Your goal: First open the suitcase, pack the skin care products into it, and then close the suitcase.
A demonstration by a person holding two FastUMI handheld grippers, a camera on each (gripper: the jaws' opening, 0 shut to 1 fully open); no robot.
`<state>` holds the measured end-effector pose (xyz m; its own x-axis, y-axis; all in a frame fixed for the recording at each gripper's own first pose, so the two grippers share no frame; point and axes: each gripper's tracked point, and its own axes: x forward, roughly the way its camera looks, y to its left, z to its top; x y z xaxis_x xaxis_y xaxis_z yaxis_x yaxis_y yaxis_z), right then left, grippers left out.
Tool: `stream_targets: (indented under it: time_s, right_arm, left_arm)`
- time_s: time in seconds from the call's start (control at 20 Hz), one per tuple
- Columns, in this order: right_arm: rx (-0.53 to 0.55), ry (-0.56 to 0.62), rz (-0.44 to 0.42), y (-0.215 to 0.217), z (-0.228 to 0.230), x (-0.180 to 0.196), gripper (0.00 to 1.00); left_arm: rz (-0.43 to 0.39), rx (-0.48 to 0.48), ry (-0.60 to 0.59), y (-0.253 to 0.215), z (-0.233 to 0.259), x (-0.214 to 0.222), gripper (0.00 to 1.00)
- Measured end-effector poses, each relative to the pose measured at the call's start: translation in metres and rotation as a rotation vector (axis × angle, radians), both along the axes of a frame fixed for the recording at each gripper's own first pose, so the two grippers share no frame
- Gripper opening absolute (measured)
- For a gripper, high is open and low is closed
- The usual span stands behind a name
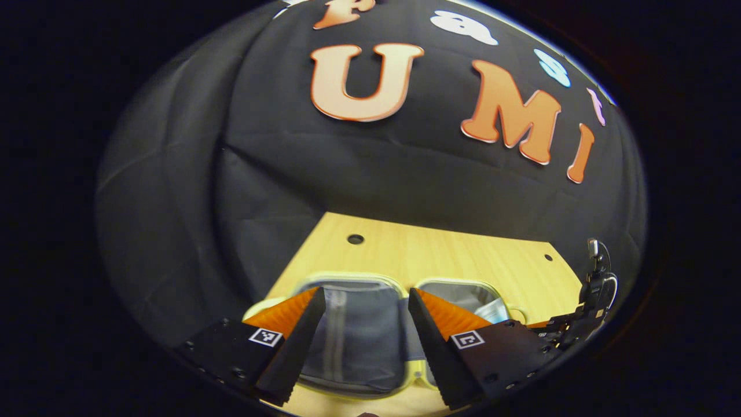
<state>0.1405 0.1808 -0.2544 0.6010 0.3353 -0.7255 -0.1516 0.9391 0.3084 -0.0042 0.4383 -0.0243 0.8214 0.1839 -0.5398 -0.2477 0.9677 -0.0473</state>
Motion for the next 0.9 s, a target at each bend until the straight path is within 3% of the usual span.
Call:
stream_targets:
  time_s: [0.25,0.5,0.55,0.6,0.65,0.9]
  right_arm:
    - [-0.053,0.067,0.029,0.013,-0.030,0.003,0.43]
    - [-0.031,0.011,-0.024,0.008,-0.009,0.012,0.42]
    - [-0.027,-0.004,-0.044,0.004,-0.002,0.014,0.36]
    - [-0.023,-0.020,-0.063,-0.001,0.006,0.016,0.35]
    - [-0.022,-0.036,-0.082,-0.007,0.013,0.018,0.42]
    - [-0.050,-0.110,-0.146,-0.043,0.047,0.019,0.48]
  left_arm:
    - [0.109,0.000,0.007,0.047,-0.010,-0.030,0.90]
    - [0.205,-0.049,0.060,0.081,-0.049,-0.050,0.90]
    - [0.230,-0.067,0.065,0.089,-0.056,-0.052,0.90]
    - [0.258,-0.084,0.067,0.099,-0.063,-0.053,0.90]
    - [0.286,-0.111,0.072,0.109,-0.071,-0.056,0.90]
    - [0.394,-0.249,0.125,0.149,-0.118,-0.057,0.90]
